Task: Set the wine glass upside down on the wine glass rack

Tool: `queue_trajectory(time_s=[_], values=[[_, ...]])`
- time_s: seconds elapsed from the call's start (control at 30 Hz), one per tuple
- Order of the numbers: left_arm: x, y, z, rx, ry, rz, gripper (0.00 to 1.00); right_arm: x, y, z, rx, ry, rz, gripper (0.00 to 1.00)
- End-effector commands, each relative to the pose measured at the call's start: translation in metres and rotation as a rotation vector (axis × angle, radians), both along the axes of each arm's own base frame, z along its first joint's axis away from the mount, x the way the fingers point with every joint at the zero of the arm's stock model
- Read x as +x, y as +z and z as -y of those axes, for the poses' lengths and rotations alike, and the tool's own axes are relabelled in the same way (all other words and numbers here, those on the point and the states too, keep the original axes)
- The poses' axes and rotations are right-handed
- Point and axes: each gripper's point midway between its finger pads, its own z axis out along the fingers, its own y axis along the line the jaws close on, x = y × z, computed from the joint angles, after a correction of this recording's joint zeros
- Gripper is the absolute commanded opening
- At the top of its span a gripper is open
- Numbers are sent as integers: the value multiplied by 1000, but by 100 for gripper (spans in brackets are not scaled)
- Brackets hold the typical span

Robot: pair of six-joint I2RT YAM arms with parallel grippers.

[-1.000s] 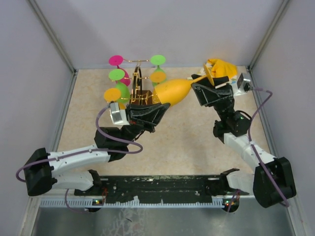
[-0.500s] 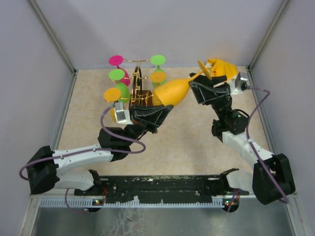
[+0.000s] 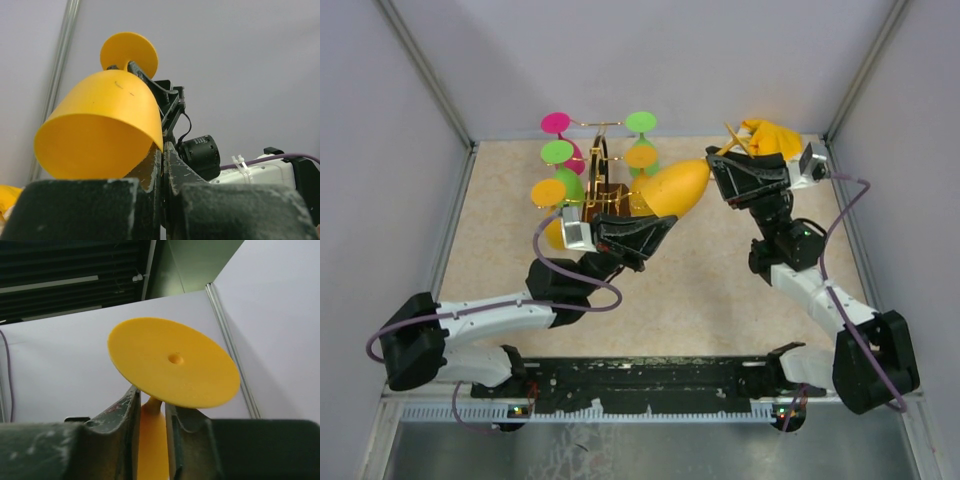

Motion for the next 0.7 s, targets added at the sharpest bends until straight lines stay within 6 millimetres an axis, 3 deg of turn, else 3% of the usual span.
queue_trajectory(time_s=[0.0,0.13,0.23,0.27,0.37,0.5,0.67], values=[[-20,-2,5,24,-78,49,2,-32,22,4,27,-20,206,16],[-19,-1,4,43,-58,56,16,-27,19,4,18,-39,187,4],[-18,-5,6,69,-55,53,41,-21,18,3,2,-75,175,0],[-18,-7,7,79,-55,51,54,-18,18,3,-8,-93,169,0],[-16,-18,8,130,-43,36,76,-9,18,3,-51,-162,152,0],[-9,-38,5,213,-2,-14,94,9,16,6,-146,-308,101,0],[11,-32,5,353,116,-50,98,36,-9,14,-341,-521,11,0]])
